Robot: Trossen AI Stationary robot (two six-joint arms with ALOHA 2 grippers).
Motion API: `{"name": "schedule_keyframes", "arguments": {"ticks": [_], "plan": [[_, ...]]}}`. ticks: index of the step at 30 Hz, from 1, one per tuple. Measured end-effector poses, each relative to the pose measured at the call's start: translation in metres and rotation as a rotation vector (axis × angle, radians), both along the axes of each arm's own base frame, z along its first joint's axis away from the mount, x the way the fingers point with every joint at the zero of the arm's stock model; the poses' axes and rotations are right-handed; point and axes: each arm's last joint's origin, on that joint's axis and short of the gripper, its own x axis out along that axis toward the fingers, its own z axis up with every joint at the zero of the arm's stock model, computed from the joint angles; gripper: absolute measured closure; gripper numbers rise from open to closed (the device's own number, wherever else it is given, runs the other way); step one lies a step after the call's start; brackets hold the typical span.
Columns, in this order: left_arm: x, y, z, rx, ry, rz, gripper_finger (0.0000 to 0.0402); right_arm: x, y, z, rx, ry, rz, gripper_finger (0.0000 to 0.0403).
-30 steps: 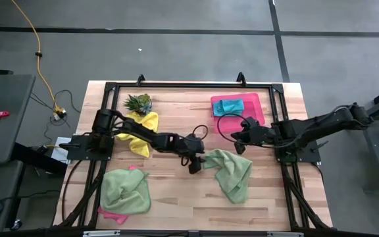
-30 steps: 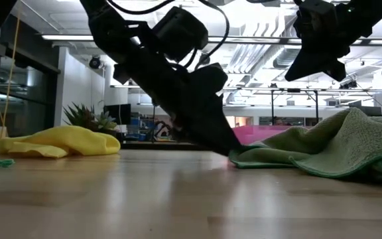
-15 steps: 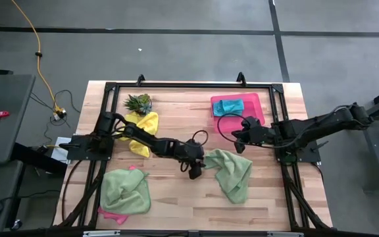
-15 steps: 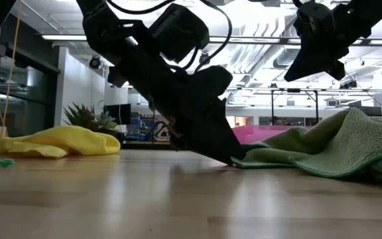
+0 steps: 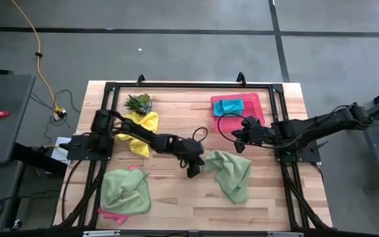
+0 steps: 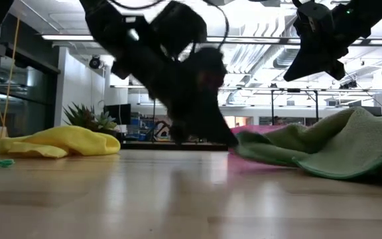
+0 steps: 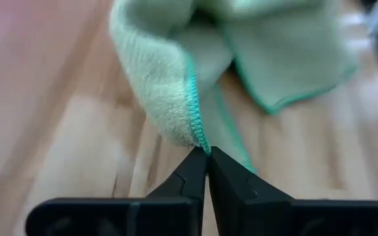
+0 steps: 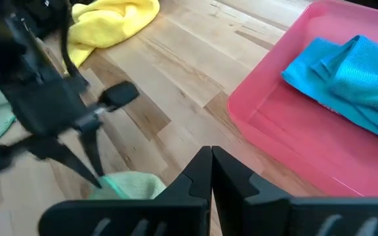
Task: Fold microfiber towels
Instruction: Fold the right green microfiber cloth
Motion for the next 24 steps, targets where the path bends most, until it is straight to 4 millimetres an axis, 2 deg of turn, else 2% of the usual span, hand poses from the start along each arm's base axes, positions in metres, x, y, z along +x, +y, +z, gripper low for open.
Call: {"name": "schedule_keyframes", "arguments": {"ticks": [7,14,17,20,22,24], "plan": [[-0.029,0.032,0.084,-0.036,-0.101,-0.054,0.04,0.001,-0.001,0.001,-0.006,-0.017,-0.014,0.0403],[-0.061,0.045,0.144,-0.329,-0.194,-0.039,0.0401,0.001,-0.002,0.001,-0.027,-0.019,-0.034,0.0403],[-0.065,0.039,0.16,-0.42,-0.253,-0.082,0.0401,0.001,-0.002,0.001,-0.029,-0.022,-0.041,0.0403],[-0.064,0.036,0.165,-0.448,-0.284,-0.124,0.0401,0.001,-0.002,0.001,-0.03,-0.023,-0.042,0.0403],[-0.061,0.041,0.16,-0.428,-0.277,-0.073,0.0401,0.001,-0.002,0.001,-0.029,-0.023,-0.042,0.0403],[-0.056,0.05,0.146,-0.404,-0.235,0.016,0.0401,0.001,-0.002,0.001,-0.023,-0.025,-0.04,0.0403]]}}
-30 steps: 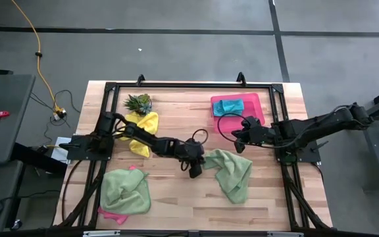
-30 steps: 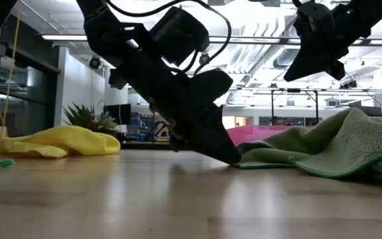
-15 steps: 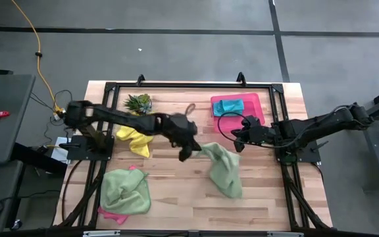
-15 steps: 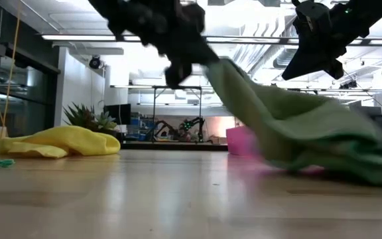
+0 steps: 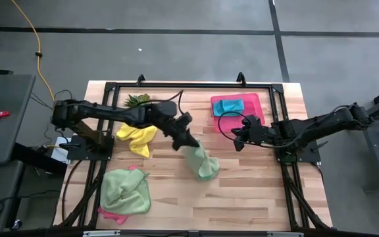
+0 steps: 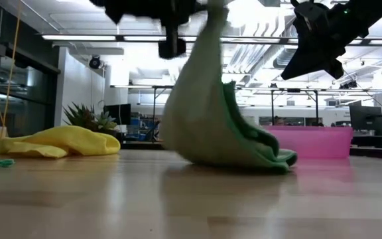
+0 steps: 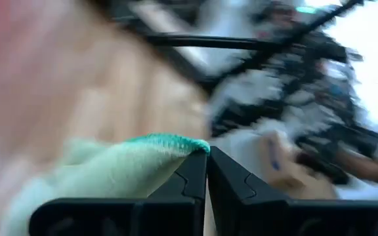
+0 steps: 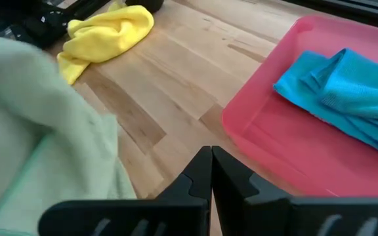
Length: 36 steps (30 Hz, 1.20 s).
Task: Fold microfiber towels
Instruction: Fold the right green microfiber cloth
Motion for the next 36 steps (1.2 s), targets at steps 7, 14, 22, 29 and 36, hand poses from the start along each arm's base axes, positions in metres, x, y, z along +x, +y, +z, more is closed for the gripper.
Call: {"name": "schedule_keyframes", "arguments": {"ticks": [7,14,22,29,36], "plan": [[0.011,0.02,-0.06,-0.073,0.255,0.042,0.0401,0.002,0.002,0.001,0.084,-0.037,0.004,0.0403],[0.01,-0.011,-0.083,0.012,0.371,-0.153,0.0402,0.008,0.006,0.004,0.132,-0.079,0.108,0.0402],[0.014,-0.039,-0.082,0.16,0.342,-0.189,0.0402,0.035,0.016,-0.006,0.115,-0.079,0.381,0.0383],[0.014,-0.033,-0.083,0.291,0.374,-0.053,0.0401,0.066,0.03,-0.046,0.179,0.018,0.645,0.0285],[0.013,-0.029,-0.084,0.321,0.397,-0.006,0.0401,0.099,0.055,-0.073,0.091,0.112,0.941,0.0204]]}}
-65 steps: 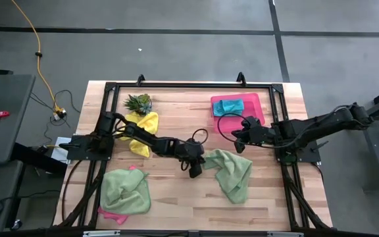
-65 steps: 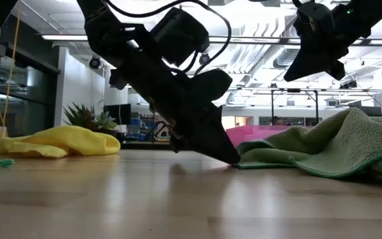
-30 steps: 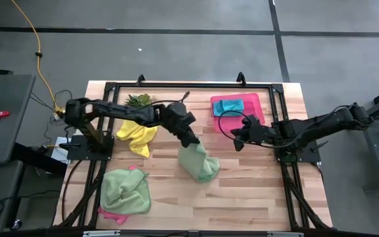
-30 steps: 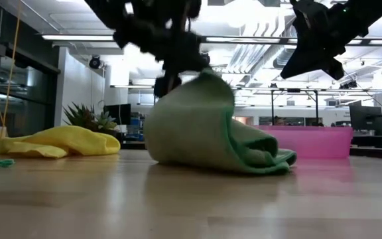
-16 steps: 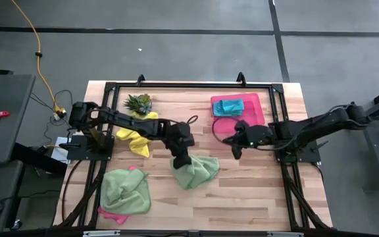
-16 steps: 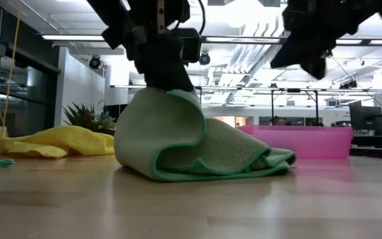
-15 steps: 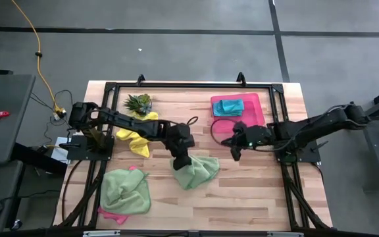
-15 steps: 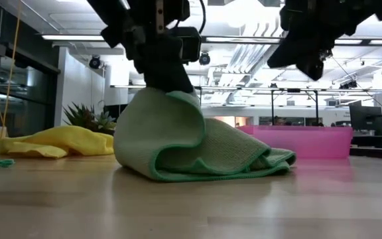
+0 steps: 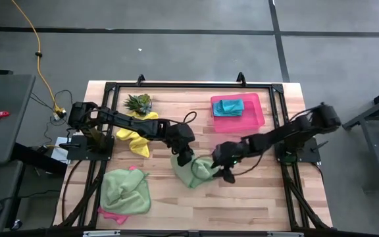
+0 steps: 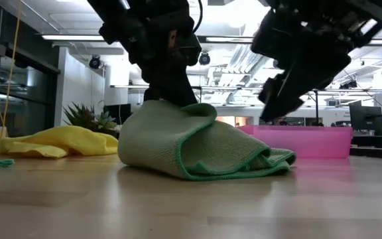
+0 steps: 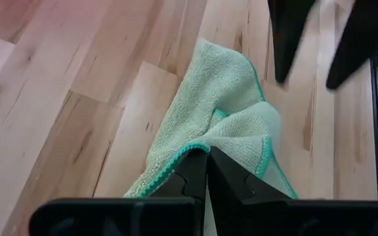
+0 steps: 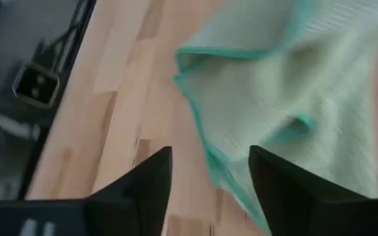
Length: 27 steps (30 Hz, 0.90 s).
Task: Fold microfiber towels
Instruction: Fold the right green microfiber cloth
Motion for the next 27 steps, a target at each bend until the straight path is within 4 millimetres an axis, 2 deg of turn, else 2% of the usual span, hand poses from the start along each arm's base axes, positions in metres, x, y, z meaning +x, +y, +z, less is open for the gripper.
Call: {"name": "schedule_keyframes", "arguments": {"ticks": [7,13,21,27], "plan": [[-0.001,0.0,-0.001,0.0,0.014,0.002,0.0401,0.046,0.029,-0.011,-0.144,-0.031,0.192,0.019],[-0.001,-0.001,-0.001,0.008,0.013,0.006,0.0401,0.075,0.046,-0.017,-0.164,-0.052,0.265,0.019],[-0.001,-0.003,-0.001,0.006,0.014,-0.042,0.0401,0.096,0.06,-0.034,-0.129,-0.004,0.234,0.019],[-0.001,-0.006,-0.001,0.031,0.01,-0.08,0.0401,0.099,0.058,-0.033,-0.179,-0.005,0.163,0.0197]]}}
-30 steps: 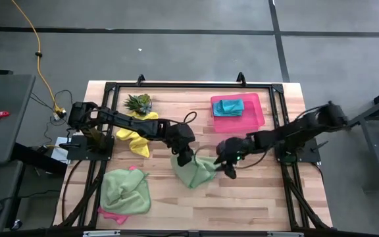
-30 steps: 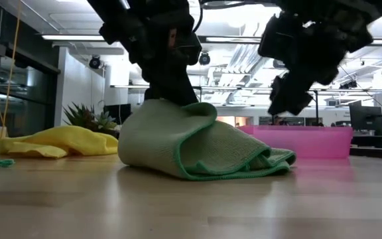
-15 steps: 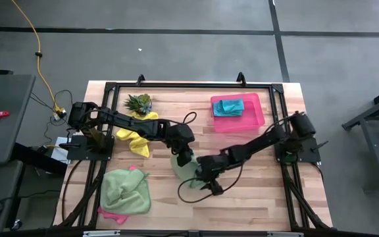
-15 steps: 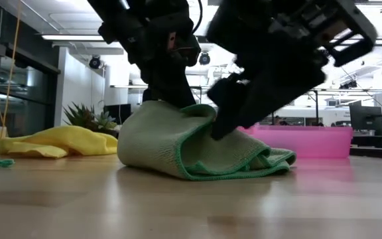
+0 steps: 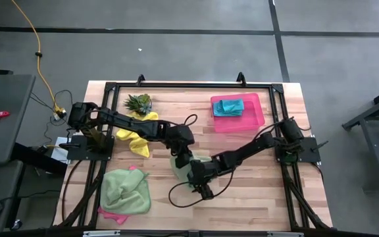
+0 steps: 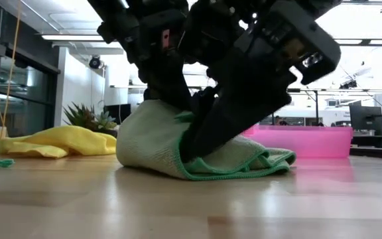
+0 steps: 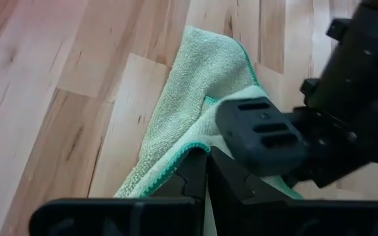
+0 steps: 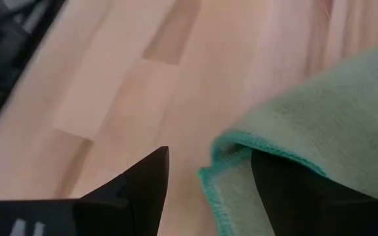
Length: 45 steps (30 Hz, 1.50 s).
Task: Fold microfiber towels
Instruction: Fold the right green microfiber cloth
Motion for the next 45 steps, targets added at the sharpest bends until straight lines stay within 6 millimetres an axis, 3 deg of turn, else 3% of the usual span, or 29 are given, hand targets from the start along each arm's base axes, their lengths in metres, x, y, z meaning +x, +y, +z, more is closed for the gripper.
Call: {"name": "schedule_keyframes", "arguments": {"ticks": [9,20,23,29,32,36,45], "plan": [[-0.001,-0.001,-0.001,0.014,0.005,-0.021,0.0401,-0.005,-0.002,-0.005,-0.105,0.031,-0.024,0.0254],[-0.001,-0.001,-0.001,0.015,0.008,-0.019,0.0401,-0.007,0.0,-0.006,-0.098,0.048,-0.032,0.0271],[-0.001,-0.001,-0.001,0.017,0.009,-0.018,0.0401,-0.008,0.005,-0.006,-0.102,0.051,-0.023,0.0297],[-0.001,0.0,-0.001,0.02,0.009,-0.015,0.0401,-0.011,0.011,-0.006,-0.079,0.068,-0.037,0.0387],[-0.001,0.0,-0.001,0.021,0.01,-0.014,0.0401,-0.013,0.011,-0.005,-0.073,0.084,-0.047,0.0393],[-0.001,0.003,-0.001,0.028,0.011,-0.015,0.0401,-0.02,0.009,0.002,-0.087,0.139,-0.055,0.0397],[0.001,0.025,0.009,0.064,-0.002,-0.006,0.0401,-0.041,-0.013,0.049,-0.174,0.176,-0.085,0.04]]}}
